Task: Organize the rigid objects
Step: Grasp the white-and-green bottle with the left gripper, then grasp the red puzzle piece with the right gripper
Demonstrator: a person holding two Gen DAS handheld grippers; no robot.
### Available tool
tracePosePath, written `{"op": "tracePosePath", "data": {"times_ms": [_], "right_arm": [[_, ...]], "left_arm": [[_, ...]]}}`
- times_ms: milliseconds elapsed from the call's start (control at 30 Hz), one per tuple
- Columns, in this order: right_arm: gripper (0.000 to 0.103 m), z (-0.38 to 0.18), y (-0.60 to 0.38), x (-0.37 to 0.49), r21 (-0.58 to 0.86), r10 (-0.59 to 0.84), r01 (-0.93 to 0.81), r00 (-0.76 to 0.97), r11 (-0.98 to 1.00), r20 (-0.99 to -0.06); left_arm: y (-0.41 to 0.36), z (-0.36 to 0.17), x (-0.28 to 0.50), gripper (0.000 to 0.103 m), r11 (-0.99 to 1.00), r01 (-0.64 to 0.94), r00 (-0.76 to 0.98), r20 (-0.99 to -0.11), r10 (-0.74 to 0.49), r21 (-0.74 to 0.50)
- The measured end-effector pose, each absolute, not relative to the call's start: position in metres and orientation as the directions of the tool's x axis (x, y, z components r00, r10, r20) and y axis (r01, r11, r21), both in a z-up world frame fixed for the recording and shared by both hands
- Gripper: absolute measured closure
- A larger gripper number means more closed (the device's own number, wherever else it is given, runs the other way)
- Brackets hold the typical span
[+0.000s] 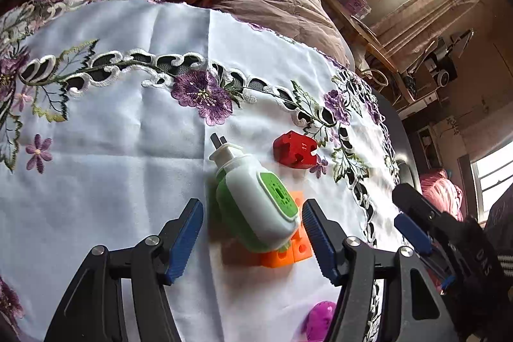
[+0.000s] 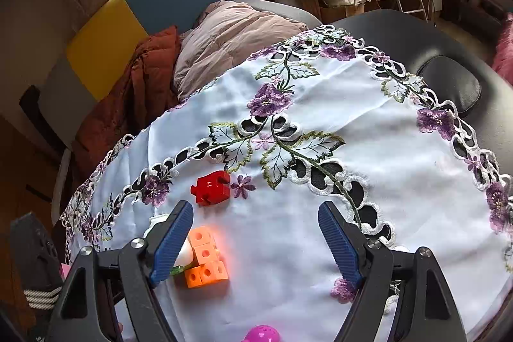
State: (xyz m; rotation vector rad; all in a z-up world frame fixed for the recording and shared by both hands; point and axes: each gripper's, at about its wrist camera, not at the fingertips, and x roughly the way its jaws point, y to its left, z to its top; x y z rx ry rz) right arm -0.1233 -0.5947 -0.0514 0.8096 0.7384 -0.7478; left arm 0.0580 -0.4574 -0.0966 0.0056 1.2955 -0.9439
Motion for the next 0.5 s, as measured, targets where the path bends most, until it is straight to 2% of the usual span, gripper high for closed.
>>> {"op": "tracePosePath", "data": {"times_ms": [133,200,300,500], "right_arm": [[0.022,-0.052,-0.598,-0.126,0.358,-0.293,0.811,0.521,0.463,-0.801],[0.022,-0.054,-0.6,-0.127,0.354,-0.297,0.818,0.513,0.453,-0.805],[0.022,-0.057,-0.604,-0.13,0.362,-0.293,0.825,0.509,0.435,-0.809],[0.022,-0.063,-0.609,-0.134,0.381,-0.275,0.833,0.506,0.401,-0.818]], "left_arm": [[-0.469,-0.109,0.06,0.04,0.649,0.561,-0.069,-0.81,-0.583,-0.514],[-0.471,-0.109,0.059,0.047,0.634,0.579,-0.071,-0.806,-0.588,-0.513],[-0.457,-0.105,0.059,0.047,0.616,0.573,-0.083,-0.786,-0.612,-0.54],[-0.397,-0.094,0.057,0.047,0.632,0.634,-0.003,-0.818,-0.575,-0.446]]}}
